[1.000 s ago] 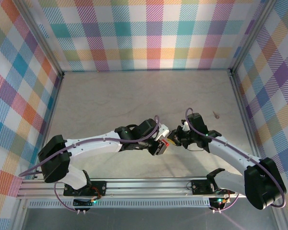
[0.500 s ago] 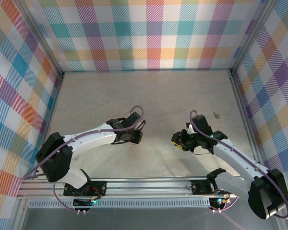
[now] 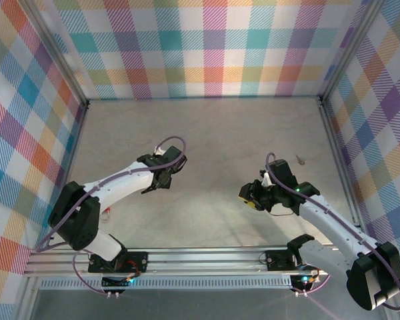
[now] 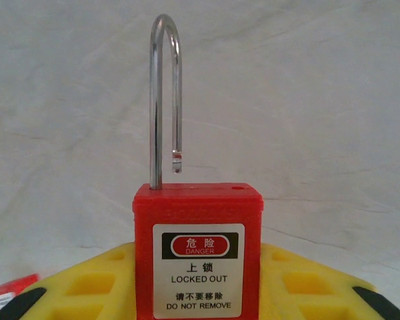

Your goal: Unlock with the key

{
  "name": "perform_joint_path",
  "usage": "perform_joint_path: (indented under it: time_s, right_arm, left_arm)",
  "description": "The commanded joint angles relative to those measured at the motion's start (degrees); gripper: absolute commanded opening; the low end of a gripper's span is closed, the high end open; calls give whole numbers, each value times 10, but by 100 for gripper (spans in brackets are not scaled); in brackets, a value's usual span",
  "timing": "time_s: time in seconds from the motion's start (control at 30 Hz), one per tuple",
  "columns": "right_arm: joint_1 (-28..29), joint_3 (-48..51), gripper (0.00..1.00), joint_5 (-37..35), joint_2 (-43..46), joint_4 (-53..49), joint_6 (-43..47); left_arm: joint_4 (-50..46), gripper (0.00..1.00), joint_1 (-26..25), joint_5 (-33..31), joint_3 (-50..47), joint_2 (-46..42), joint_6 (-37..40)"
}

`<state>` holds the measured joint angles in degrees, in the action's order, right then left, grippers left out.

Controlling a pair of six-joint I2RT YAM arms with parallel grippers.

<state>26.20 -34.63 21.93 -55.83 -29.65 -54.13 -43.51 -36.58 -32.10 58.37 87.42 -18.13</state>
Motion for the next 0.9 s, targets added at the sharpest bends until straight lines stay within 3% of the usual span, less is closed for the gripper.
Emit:
perform_joint_path:
  time_s: [0.0,0.2,0.87]
  right_arm:
    - [-4,3,38,10,7,-4,3]
    - [-4,10,38,18,14,1,-3]
    - [-10,18,39,11,46,-22,3]
  left_arm:
    - [-24,0,9,-65,15,23,28]
    - [-11,0,9,-69,13,69,33]
    - [-21,0,-18,50,54,149,34]
